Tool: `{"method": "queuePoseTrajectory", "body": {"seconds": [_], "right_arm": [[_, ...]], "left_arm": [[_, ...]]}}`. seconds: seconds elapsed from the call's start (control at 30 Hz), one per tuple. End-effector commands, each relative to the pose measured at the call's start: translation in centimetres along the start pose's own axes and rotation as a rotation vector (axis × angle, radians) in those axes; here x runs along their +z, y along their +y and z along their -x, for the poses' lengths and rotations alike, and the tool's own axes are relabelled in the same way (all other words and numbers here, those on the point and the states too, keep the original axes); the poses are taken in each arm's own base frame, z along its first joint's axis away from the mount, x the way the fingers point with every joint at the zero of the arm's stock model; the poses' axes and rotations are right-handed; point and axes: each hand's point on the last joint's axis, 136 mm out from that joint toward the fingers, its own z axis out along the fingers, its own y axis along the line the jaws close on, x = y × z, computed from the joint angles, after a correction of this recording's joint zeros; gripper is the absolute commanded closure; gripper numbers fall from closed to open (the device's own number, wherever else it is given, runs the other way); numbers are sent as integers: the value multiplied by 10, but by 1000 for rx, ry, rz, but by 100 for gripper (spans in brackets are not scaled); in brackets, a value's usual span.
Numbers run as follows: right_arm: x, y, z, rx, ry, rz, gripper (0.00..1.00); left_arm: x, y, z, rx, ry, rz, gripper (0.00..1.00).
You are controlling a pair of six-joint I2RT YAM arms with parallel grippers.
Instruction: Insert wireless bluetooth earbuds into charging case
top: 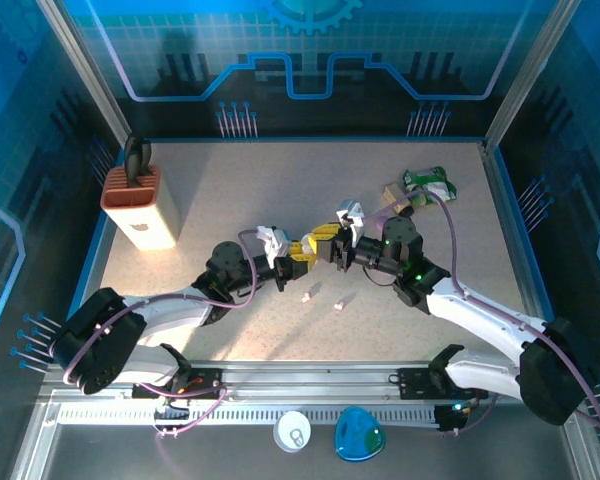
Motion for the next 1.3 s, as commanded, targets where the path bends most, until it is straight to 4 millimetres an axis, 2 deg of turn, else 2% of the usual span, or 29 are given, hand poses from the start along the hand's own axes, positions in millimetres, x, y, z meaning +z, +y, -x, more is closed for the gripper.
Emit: {"method": "queuePoseTrajectory", "body": {"seconds": [0.0, 0.37, 0.77, 1.07, 1.27], "right_arm": [[3, 12, 1, -8, -8, 52, 78], [2, 8, -6, -6, 3, 30, 78], [-1, 12, -10, -4, 13, 52, 78], [-4, 0, -13, -5, 9, -19, 75], [-2, 3, -14, 4, 18, 0, 73]], "left_arm": [[2, 1, 28, 33, -70, 6, 100], [0, 2, 31, 35, -80, 16, 100], [0, 4, 34, 32, -86, 29, 100], [-4, 2, 38, 37, -99, 32, 100], [-5, 0, 40, 34, -104, 23, 100]]}}
